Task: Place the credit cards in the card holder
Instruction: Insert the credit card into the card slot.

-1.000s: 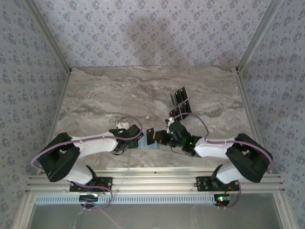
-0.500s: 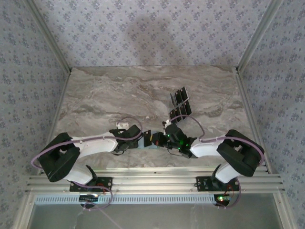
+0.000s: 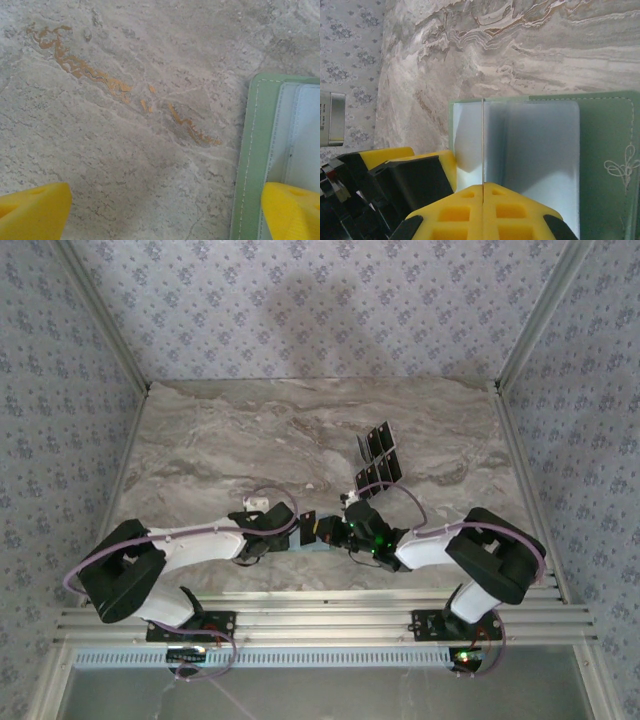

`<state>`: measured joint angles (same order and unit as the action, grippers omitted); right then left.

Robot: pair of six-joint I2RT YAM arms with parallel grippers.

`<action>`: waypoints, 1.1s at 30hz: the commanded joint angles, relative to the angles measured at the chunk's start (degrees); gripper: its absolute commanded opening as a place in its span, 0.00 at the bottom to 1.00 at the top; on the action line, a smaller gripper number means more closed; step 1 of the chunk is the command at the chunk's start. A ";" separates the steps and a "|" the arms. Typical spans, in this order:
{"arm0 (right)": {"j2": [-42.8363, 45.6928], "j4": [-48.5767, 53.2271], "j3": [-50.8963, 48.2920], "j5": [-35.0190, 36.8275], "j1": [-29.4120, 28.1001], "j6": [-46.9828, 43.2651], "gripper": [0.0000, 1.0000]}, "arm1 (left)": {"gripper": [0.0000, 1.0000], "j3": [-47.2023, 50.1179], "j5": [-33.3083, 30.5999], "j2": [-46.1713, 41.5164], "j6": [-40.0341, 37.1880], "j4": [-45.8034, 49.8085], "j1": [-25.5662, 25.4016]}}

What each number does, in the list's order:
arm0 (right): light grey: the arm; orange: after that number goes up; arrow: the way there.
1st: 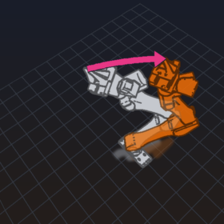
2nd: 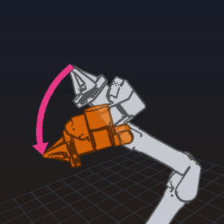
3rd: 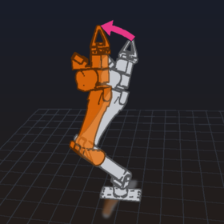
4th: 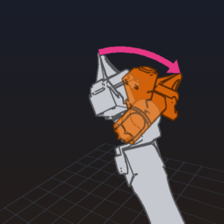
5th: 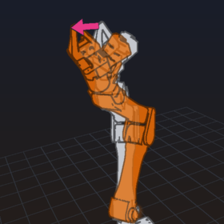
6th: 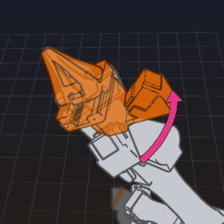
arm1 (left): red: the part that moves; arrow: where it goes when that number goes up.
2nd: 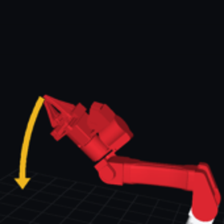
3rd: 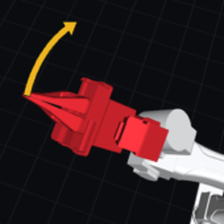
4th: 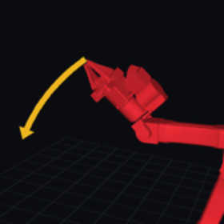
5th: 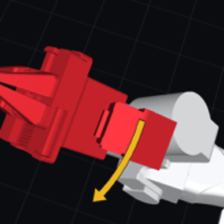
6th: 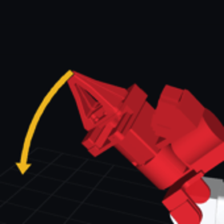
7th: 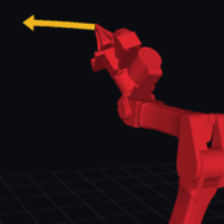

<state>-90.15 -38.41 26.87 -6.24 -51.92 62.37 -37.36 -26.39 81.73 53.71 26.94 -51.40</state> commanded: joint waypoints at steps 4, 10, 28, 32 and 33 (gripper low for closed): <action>-2.52 -4.13 -0.41 2.13 -0.46 3.38 0.00 | 0.97 1.49 -0.67 -0.30 0.39 4.77 -0.20; -2.95 -5.71 -1.63 2.28 -0.62 4.25 0.00 | 0.97 1.53 -0.79 -0.26 0.43 4.73 -0.28; -1.83 -5.44 -3.84 3.47 -1.30 4.14 0.00 | 0.97 1.60 -1.03 -0.17 0.38 4.84 -0.28; -2.68 -5.66 -3.54 3.11 -1.21 4.16 0.00 | 0.97 1.59 -1.03 -0.22 0.32 4.74 -0.28; -3.04 -5.77 -3.24 2.73 -1.30 4.08 0.00 | 0.97 1.59 -0.95 -0.17 0.34 4.75 -0.28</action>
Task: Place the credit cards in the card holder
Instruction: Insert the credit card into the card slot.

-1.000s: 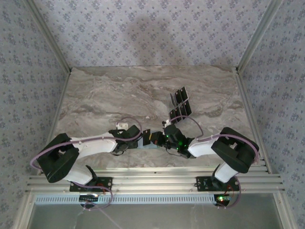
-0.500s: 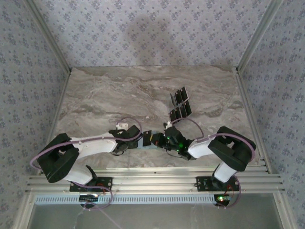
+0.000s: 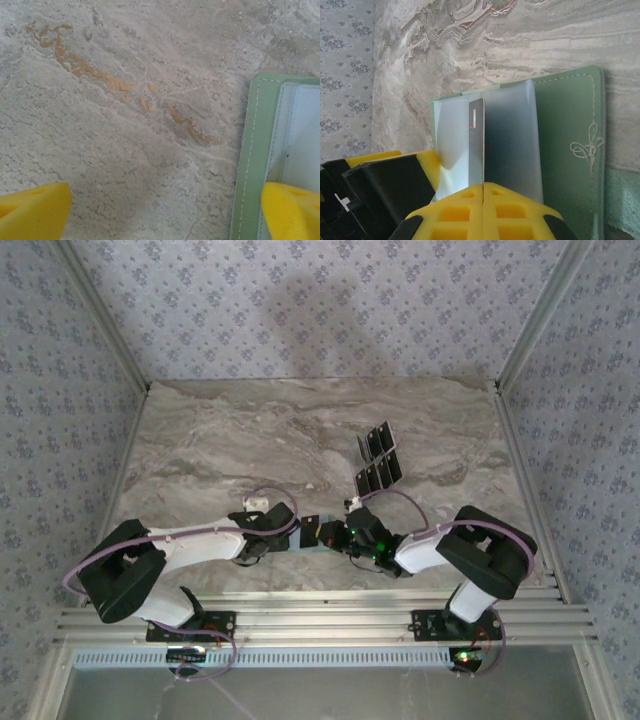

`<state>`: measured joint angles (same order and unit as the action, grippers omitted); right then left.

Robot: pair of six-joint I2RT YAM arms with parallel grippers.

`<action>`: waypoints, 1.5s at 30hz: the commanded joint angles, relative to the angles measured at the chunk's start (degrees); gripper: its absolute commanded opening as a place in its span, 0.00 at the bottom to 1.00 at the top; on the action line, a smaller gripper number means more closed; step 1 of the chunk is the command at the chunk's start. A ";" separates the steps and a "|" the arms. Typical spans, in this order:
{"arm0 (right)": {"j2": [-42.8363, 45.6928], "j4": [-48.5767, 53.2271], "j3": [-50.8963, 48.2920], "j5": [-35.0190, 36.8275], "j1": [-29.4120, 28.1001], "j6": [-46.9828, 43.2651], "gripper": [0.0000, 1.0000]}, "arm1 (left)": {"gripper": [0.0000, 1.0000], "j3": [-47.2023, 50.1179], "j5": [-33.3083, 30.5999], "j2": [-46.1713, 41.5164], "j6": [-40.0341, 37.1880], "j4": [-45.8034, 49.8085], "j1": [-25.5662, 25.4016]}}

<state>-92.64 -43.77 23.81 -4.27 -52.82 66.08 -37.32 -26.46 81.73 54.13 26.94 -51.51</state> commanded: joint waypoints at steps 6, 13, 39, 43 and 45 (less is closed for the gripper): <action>-3.25 -1.73 0.83 -0.73 -0.53 0.68 0.00 | 0.97 1.55 -0.86 -0.08 -0.08 4.68 -0.17; -4.22 -2.39 1.17 -1.00 -0.62 0.86 0.00 | 0.97 1.71 -0.96 -0.12 -0.10 4.70 -0.26; -0.19 0.17 -2.09 -0.47 0.79 -0.17 0.00 | 0.97 1.55 -1.00 -0.17 -0.08 4.87 -0.26; -0.28 0.05 -2.53 -0.57 0.87 -0.19 0.00 | 0.97 1.55 -1.08 -0.10 -0.01 4.88 -0.32; -0.29 0.00 -2.65 -0.56 1.04 -0.08 0.00 | 0.97 1.55 -1.14 -0.09 0.01 4.85 -0.35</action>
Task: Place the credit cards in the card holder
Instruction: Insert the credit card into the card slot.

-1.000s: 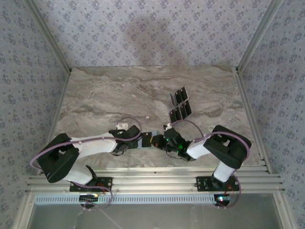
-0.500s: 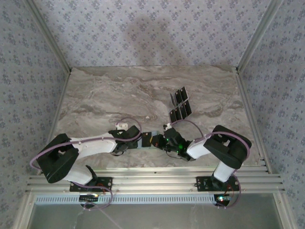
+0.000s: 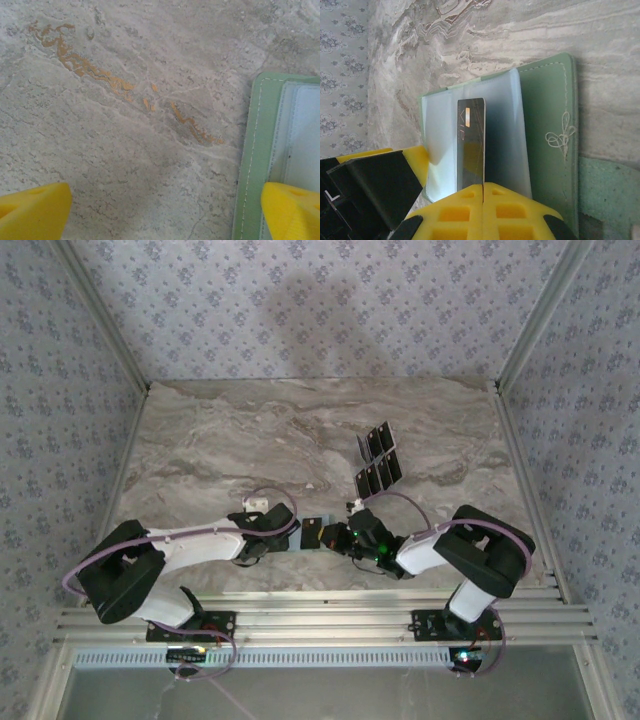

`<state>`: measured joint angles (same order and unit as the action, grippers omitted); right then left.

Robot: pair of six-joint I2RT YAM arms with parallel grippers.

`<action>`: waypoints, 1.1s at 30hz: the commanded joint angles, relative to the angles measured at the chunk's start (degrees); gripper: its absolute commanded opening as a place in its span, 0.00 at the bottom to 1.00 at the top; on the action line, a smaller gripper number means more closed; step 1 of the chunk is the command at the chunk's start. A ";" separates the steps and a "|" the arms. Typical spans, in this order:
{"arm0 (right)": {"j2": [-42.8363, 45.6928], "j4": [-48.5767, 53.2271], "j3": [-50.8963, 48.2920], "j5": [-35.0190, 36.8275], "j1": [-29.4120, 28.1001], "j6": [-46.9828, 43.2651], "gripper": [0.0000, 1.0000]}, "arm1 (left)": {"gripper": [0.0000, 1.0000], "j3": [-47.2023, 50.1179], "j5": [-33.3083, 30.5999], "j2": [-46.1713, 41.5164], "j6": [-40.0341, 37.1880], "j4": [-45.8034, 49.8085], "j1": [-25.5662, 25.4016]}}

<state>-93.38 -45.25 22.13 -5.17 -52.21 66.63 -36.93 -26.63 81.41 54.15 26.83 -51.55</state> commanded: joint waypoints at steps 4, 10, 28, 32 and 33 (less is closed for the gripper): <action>0.48 1.57 -1.04 0.03 0.71 -0.71 0.00 | 0.97 1.17 -0.96 0.21 -0.03 5.00 -0.31; -1.24 1.36 0.06 -1.56 0.96 -0.98 0.00 | 0.97 1.16 -1.00 0.42 0.08 4.90 -0.36; -4.94 0.96 3.20 -4.60 1.14 -1.41 0.00 | 0.97 1.42 -1.13 0.41 0.16 4.80 -0.44; -5.19 0.63 3.14 -4.26 1.14 -1.07 0.00 | 0.97 1.42 -1.07 0.44 0.16 4.80 -0.40; -5.08 0.52 2.93 -3.94 1.27 -0.98 0.00 | 0.97 1.44 -1.08 0.49 0.11 4.80 -0.44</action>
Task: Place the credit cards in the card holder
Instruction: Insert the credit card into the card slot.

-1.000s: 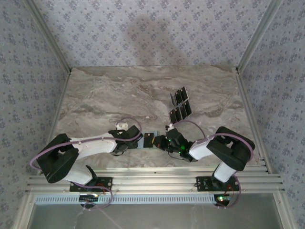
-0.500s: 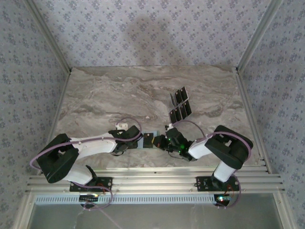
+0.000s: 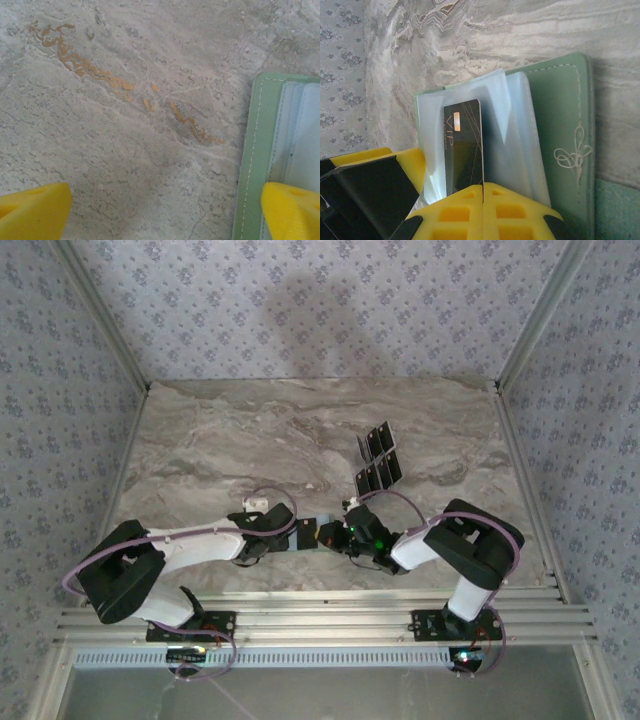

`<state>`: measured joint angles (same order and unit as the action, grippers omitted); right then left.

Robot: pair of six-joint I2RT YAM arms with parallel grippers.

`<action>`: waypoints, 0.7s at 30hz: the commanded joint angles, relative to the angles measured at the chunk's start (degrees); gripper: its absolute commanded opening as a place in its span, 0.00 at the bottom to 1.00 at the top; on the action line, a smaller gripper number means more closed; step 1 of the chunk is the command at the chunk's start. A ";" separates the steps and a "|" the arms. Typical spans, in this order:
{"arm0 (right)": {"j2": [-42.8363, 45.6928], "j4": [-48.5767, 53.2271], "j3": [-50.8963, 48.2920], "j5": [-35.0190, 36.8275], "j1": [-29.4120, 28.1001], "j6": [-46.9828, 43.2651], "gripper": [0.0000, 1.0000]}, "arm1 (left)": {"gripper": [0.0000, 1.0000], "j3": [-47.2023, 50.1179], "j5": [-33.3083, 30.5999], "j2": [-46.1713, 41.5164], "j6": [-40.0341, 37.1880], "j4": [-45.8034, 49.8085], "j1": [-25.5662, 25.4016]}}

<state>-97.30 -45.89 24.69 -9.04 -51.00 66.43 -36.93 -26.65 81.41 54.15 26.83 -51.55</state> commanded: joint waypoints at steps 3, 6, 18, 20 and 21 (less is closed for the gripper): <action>-0.48 1.15 -0.46 0.74 0.35 -0.74 0.00 | 0.97 1.44 -1.14 0.42 0.14 4.85 -0.39; 0.86 1.64 -1.42 1.37 0.95 -0.86 0.00 | 0.97 1.46 -1.12 0.48 0.09 4.85 -0.44; 2.03 3.48 -1.66 0.80 2.16 -2.42 0.00 | 0.97 1.33 -1.13 0.76 0.16 4.68 -0.48; 1.89 3.35 -1.66 0.86 2.20 -2.40 0.00 | 0.97 1.27 -1.13 0.77 0.19 4.80 -0.48; 1.79 3.35 -1.66 0.86 2.15 -2.37 0.00 | 0.97 1.24 -1.12 0.77 0.16 4.80 -0.53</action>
<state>-95.33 -44.56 23.55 -8.91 -49.08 65.14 -36.93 -26.65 81.43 54.17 26.83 -51.55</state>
